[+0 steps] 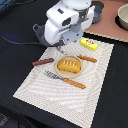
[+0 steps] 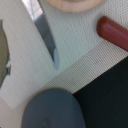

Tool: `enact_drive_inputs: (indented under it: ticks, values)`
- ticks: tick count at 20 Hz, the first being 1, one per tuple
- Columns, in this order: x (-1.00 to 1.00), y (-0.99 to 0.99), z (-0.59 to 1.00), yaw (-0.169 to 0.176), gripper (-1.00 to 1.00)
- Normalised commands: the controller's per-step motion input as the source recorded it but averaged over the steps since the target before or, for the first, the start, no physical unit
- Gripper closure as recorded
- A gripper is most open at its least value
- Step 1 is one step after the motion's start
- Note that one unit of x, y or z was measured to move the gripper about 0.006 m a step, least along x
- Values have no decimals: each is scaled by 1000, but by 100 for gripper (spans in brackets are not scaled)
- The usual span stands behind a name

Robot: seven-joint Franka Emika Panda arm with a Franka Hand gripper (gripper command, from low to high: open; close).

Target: Interact with the objects in diverse but meaningful ways.

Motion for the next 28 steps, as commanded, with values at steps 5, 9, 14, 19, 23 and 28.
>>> enact_drive_inputs:
  ticks: [5,9,14,19,23,28]
  values:
    - [-913,-299,-602,61,-100]
    - [-856,-275,-590,90,-100]
    - [-808,-215,-495,115,-100]
    - [-703,-185,84,96,-100]
    - [-530,-208,255,106,-100]
    - [-443,-198,129,105,-100]
